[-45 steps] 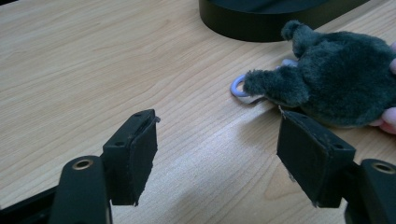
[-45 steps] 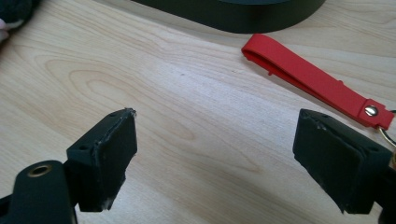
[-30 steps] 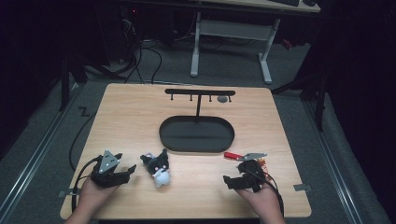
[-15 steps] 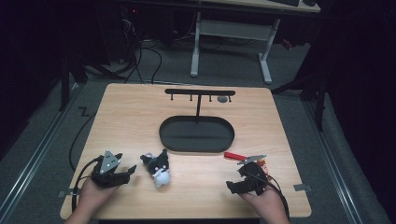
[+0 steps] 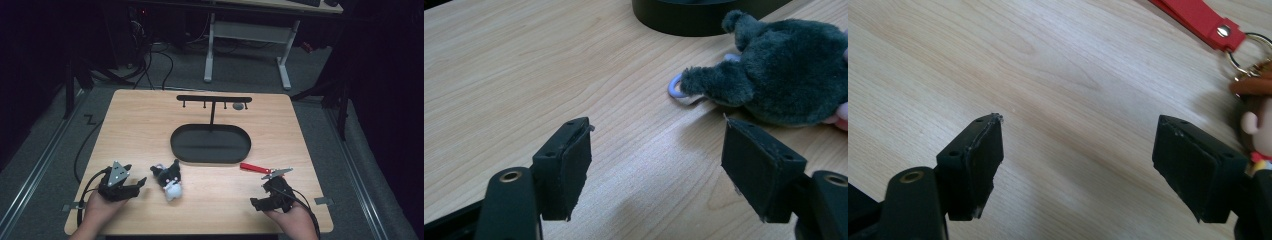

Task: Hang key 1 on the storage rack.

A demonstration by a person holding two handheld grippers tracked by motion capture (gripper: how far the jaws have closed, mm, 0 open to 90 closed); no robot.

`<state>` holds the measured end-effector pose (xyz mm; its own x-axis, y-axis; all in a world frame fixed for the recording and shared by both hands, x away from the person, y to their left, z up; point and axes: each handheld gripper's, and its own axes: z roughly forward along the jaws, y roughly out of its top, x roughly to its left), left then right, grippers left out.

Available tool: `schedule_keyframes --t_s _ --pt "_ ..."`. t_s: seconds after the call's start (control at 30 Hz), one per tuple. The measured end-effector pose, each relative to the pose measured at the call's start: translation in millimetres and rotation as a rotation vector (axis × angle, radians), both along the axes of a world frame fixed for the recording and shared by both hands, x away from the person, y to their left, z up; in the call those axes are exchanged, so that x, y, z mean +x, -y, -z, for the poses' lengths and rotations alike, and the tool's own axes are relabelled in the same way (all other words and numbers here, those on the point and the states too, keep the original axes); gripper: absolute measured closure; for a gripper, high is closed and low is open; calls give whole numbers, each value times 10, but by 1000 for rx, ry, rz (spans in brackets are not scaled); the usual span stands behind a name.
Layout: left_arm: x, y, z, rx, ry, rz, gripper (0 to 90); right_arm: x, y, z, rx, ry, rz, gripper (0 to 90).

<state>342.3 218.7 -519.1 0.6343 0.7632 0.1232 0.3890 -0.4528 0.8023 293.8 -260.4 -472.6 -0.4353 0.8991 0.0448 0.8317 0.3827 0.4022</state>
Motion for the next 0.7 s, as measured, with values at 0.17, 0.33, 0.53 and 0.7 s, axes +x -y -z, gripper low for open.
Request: schedule_keyframes --t_s 0.17,0.33,0.53,0.7 --pt "2 3 3 3 -1 2 285 -23 112 -24 -10 -3 18 221" --pt "1 8 7 3 -1 3 285 -36 219 -52 -5 -12 42 238" --pt "1 14 11 7 -4 6 285 -30 338 -70 -8 -13 69 244" --pt "3 18 15 9 -8 9 285 -9 417 -84 -13 -21 89 249"
